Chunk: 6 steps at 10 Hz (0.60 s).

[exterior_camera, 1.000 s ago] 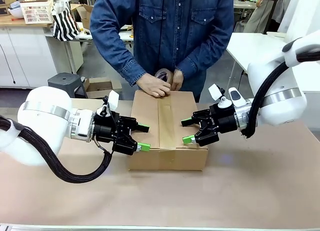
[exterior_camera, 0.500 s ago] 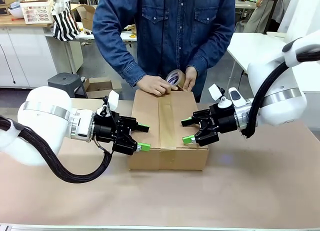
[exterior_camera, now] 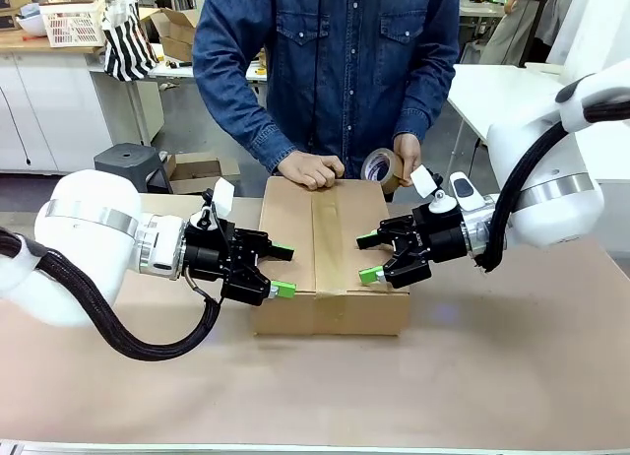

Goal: Pack the gift set into the box.
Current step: Press and hold the closed box until the human finishes sealing it.

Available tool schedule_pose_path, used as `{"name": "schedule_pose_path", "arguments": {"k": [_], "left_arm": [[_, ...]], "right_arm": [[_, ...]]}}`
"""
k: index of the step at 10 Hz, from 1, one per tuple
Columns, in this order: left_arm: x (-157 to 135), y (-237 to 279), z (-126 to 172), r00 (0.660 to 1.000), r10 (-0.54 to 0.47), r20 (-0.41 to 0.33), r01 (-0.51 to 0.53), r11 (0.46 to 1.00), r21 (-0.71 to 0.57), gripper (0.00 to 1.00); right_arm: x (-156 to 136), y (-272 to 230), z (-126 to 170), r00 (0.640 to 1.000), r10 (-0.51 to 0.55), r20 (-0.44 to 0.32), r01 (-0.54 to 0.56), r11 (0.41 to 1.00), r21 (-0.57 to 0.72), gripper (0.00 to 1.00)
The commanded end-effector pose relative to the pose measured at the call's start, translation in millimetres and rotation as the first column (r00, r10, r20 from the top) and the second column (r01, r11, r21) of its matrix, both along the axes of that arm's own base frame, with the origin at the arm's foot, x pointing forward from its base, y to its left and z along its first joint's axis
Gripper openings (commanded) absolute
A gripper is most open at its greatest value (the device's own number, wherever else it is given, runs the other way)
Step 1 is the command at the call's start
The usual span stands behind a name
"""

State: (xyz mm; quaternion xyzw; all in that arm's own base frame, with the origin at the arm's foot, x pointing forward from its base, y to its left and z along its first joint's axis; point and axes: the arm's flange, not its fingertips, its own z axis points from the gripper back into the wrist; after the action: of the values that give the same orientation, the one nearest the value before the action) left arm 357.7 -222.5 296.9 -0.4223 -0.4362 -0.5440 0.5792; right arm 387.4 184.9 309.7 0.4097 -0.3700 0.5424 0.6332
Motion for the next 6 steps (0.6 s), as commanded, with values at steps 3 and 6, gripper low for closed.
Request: {"name": "schedule_pose_path", "arguments": {"k": [3, 6], "left_arm": [[-3.0, 0.8, -2.4, 1.0, -0.003, 0.012, 0.003, 1.0, 0.009, 1.0], [-3.0, 0.8, -2.4, 1.0, -0.003, 0.012, 0.003, 1.0, 0.009, 1.0]], "right_arm": [[-1.2, -0.3, -1.9, 1.0, 0.0, 0.001, 0.0, 1.0, -0.005, 1.0], [-1.2, -0.3, -1.9, 1.0, 0.0, 0.001, 0.0, 1.0, -0.005, 1.0]]}}
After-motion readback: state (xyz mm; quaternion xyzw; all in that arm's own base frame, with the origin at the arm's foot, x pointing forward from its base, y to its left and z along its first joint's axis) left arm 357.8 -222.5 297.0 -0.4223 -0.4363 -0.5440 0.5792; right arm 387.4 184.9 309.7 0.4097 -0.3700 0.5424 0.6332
